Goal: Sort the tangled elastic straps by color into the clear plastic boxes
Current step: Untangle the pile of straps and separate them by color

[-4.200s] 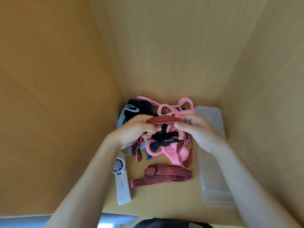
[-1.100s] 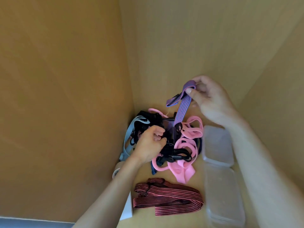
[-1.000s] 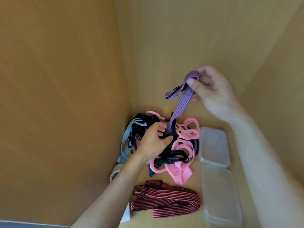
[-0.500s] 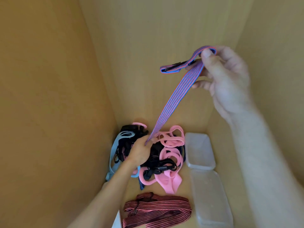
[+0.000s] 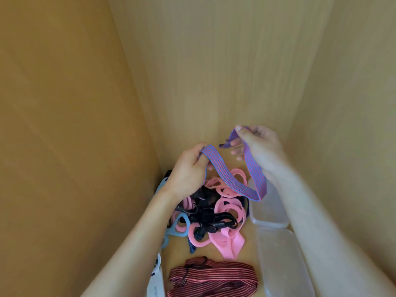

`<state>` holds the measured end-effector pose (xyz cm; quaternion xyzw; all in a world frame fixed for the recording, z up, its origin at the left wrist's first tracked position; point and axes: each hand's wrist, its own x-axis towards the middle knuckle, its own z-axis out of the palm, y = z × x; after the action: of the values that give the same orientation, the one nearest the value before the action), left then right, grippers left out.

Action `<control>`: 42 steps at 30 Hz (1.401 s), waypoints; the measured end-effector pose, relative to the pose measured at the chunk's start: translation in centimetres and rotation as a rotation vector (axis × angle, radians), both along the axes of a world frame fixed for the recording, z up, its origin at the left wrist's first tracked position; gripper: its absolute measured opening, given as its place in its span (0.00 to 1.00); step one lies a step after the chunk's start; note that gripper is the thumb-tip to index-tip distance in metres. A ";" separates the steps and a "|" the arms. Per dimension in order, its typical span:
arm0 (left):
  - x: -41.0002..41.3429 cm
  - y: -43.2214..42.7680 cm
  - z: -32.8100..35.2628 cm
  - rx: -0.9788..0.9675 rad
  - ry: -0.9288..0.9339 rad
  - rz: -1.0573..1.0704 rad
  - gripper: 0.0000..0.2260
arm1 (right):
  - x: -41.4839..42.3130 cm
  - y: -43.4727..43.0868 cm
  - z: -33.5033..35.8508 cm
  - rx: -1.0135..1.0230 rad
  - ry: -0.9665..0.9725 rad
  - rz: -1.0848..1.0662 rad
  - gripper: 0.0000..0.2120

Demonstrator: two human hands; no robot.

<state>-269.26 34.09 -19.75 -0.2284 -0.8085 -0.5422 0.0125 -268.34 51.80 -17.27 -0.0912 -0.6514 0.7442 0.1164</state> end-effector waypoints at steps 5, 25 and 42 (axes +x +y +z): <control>0.1 1.0 4.0 0.114 -0.012 -0.050 0.13 | -0.2 0.4 -2.0 -0.295 -0.172 0.212 0.09; -2.3 4.5 12.6 0.123 -0.084 -0.085 0.23 | -1.2 -1.1 -4.8 0.489 -0.033 0.364 0.04; -3.9 4.6 17.1 0.530 -0.219 -0.152 0.12 | -3.1 1.1 -5.1 0.615 -0.140 0.140 0.37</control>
<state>-273.20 38.70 -2.64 -0.2173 -0.6159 -0.7552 -0.0561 -271.39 52.93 -22.38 -0.0576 -0.8569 0.5106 0.0421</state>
